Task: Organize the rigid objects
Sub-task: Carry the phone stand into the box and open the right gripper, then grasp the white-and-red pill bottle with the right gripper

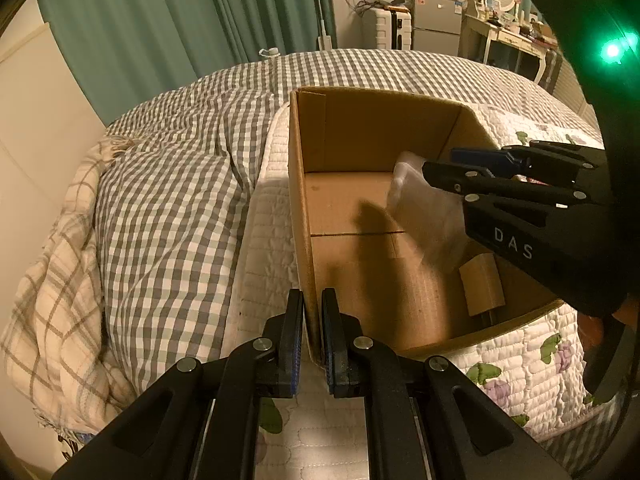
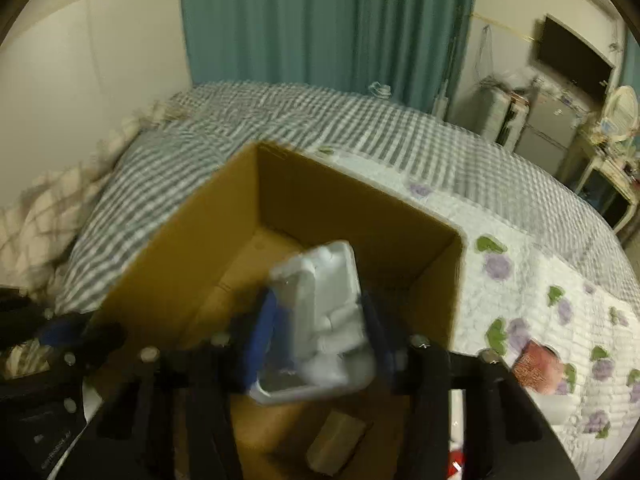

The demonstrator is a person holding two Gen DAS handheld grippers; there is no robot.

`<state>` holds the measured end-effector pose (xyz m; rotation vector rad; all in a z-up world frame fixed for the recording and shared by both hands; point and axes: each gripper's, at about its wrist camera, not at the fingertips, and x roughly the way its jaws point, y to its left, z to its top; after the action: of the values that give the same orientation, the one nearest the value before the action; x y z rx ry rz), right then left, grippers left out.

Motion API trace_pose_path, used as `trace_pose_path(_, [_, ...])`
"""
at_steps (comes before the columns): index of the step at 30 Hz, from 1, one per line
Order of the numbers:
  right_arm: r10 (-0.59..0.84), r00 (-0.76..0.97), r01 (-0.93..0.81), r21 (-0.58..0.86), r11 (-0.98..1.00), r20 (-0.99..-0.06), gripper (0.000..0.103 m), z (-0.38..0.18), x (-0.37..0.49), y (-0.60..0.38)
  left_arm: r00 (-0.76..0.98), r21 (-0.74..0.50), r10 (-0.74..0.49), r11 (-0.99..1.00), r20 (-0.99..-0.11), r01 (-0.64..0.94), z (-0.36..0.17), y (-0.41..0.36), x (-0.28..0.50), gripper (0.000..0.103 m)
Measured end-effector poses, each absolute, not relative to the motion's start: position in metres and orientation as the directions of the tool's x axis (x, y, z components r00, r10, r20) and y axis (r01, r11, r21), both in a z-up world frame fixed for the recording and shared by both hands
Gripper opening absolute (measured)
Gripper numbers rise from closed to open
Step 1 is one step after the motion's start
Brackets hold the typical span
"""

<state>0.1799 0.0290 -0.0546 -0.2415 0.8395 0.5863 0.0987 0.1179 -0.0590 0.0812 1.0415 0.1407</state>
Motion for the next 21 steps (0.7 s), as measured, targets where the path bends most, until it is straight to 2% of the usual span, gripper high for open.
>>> trace_pose_path(7, [0.423,0.529,-0.599,0.030,0.800,-0.735,0.025,-0.043,0.168,0.020,0.495,0.133,0.153,0.988,-0.855,-0.076,-0.059,0.118,0.098,0.008])
trace_pose_path(8, [0.428,0.531,-0.597,0.036,0.801,-0.731,0.028,-0.039,0.166,0.017,0.494,0.133,0.153,0.988,-0.856,-0.076,-0.060,0.119,0.098,0.008])
trace_pose_path(11, [0.438,0.555,-0.591,0.034,0.806,-0.707,0.053,-0.021,0.160,-0.002,0.492,0.137,0.156,0.988,-0.857,-0.075,-0.060,0.119,0.099,0.008])
trace_pose_path(14, [0.424,0.601,-0.560,0.021,0.828,-0.678,0.056,-0.001,0.156,-0.034,0.490,0.137,0.157,0.988,-0.858,-0.076,-0.061,0.118,0.099,0.008])
trace_pose_path(18, [0.376,0.651,-0.492,0.011,0.871,-0.659,0.065,0.016,0.155,-0.080,0.488,0.138,0.160,0.987,-0.858,-0.081,-0.062,0.118,0.099,0.008])
trace_pose_path(21, [0.318,0.680,-0.430,-0.007,0.903,-0.661,0.066,0.017,0.153,-0.113,0.484,0.145,0.167,0.986,-0.859,-0.083,-0.061,0.117,0.100,0.008])
